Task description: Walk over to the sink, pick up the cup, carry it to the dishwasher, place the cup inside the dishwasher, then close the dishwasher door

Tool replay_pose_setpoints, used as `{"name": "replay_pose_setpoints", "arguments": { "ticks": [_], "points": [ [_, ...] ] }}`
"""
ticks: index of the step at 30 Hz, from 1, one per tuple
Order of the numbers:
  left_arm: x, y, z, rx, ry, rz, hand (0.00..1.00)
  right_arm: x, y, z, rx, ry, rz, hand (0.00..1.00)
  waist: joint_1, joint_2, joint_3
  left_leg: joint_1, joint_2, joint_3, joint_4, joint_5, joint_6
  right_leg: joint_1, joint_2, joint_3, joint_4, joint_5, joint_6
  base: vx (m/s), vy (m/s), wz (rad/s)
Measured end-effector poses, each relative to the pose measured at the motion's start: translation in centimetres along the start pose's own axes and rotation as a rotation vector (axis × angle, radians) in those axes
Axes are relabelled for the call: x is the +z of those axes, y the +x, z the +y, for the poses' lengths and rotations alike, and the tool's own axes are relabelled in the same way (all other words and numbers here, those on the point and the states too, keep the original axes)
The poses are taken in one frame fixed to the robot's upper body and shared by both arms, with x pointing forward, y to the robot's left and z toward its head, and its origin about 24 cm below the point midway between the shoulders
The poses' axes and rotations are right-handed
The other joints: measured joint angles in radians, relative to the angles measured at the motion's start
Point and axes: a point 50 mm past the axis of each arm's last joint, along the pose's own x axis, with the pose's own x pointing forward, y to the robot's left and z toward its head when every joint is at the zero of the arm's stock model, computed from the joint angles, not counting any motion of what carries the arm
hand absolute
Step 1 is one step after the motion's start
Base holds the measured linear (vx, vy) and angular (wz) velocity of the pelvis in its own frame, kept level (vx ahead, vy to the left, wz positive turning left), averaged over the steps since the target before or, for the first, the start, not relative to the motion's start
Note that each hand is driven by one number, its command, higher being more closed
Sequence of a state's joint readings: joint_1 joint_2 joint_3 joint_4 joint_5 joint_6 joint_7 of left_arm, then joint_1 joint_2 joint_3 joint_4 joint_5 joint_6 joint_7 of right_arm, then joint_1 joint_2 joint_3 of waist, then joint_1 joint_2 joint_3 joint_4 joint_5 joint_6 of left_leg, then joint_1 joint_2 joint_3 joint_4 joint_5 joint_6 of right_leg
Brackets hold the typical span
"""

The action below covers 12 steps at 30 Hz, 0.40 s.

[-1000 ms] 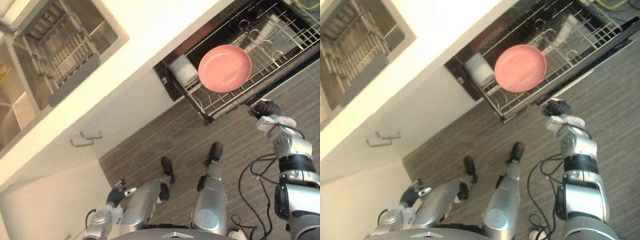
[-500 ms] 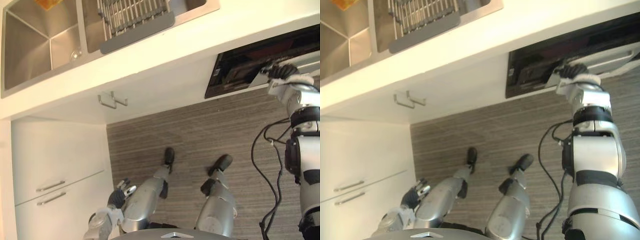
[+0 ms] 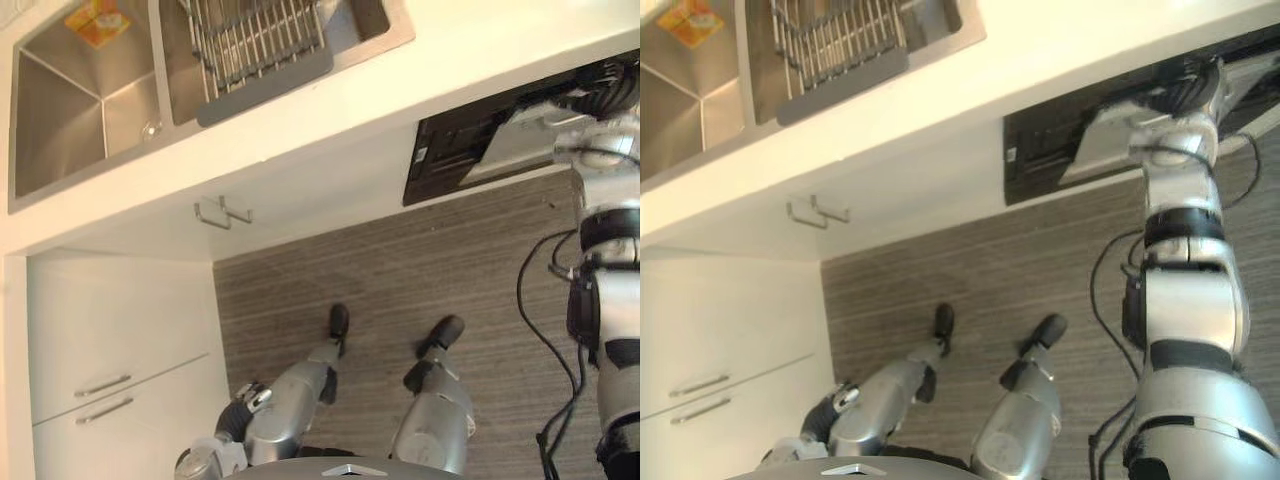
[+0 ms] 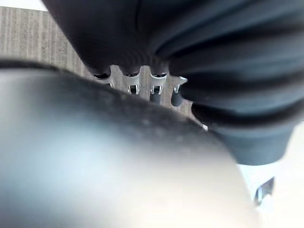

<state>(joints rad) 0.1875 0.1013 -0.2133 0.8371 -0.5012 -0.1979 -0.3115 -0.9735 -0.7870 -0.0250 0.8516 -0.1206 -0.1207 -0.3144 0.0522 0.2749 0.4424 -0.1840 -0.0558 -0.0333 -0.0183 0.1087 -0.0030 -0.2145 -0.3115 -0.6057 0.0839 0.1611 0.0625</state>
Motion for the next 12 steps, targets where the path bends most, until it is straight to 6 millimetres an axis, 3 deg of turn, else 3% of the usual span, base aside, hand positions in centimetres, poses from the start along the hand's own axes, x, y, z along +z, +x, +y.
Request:
{"name": "replay_pose_setpoints", "arguments": {
  "ticks": [2,4,5,6,7,9,10,11,12],
  "points": [
    [0.2,-0.1,0.3,0.020,-0.010,-0.019,0.00,-1.7,-2.0,0.4,0.007,0.082,0.008,0.00,-0.007,-0.006,0.004,0.036,0.014,0.010,0.001,-0.014,-0.011,0.045,0.025,0.007,-0.035,0.001,0.008,0.05,-0.103,-0.23],
    [0.3,-0.1,0.7,0.057,-0.025,-0.032,0.00,-5.4,-5.4,1.9,0.045,0.201,0.127,0.00,-0.018,-0.027,0.005,0.067,0.032,0.025,-0.001,-0.028,-0.021,0.078,0.052,0.016,-0.064,0.001,0.008,0.08,-0.114,-0.26],
    [0.5,-0.2,1.1,0.092,-0.045,-0.044,0.00,-8.4,-8.5,3.6,0.095,0.269,0.259,0.00,-0.027,-0.050,0.003,0.085,0.046,0.035,-0.001,-0.038,-0.028,0.099,0.069,0.020,-0.078,0.005,0.015,0.13,-0.140,-0.23],
    [0.7,-0.3,1.6,0.132,-0.063,-0.059,0.00,-12.2,-13.2,5.1,0.156,0.334,0.445,0.00,-0.038,-0.076,-0.005,0.103,0.059,0.036,-0.002,-0.044,-0.034,0.122,0.084,0.019,-0.094,0.005,0.012,0.11,-0.116,-0.19],
    [0.8,-0.4,1.9,0.152,-0.072,-0.067,0.00,-14.0,-15.9,5.9,0.184,0.352,0.539,0.00,-0.041,-0.090,-0.013,0.112,0.066,0.038,-0.004,-0.048,-0.039,0.134,0.094,0.019,-0.102,0.007,0.010,0.14,-0.108,-0.15],
    [0.8,-0.9,3.4,0.247,-0.112,-0.076,0.00,-19.4,-27.6,7.4,0.275,0.400,0.933,0.00,-0.055,-0.150,-0.059,0.162,0.091,0.070,-0.019,-0.065,-0.051,0.187,0.122,0.023,-0.137,0.006,0.010,0.16,-0.104,-0.24],
    [0.7,-1.1,3.7,0.271,-0.122,-0.072,0.00,-20.3,-31.0,7.3,0.288,0.405,1.039,0.00,-0.059,-0.165,-0.080,0.179,0.096,0.076,-0.028,-0.070,-0.055,0.203,0.128,0.024,-0.147,0.004,0.013,0.13,-0.068,-0.26],
    [0.4,-1.3,4.3,0.306,-0.127,-0.062,0.00,-21.3,-36.6,6.9,0.308,0.392,1.207,0.00,-0.065,-0.191,-0.118,0.212,0.102,0.089,-0.045,-0.075,-0.058,0.230,0.139,0.027,-0.160,-0.003,0.018,0.13,-0.047,-0.21],
    [0.4,-1.4,4.7,0.335,-0.129,-0.059,0.00,-21.5,-40.9,6.2,0.324,0.381,1.331,0.00,-0.072,-0.213,-0.143,0.242,0.106,0.096,-0.059,-0.079,-0.060,0.253,0.144,0.029,-0.164,-0.010,0.022,0.12,-0.033,-0.15]
  ]
}}
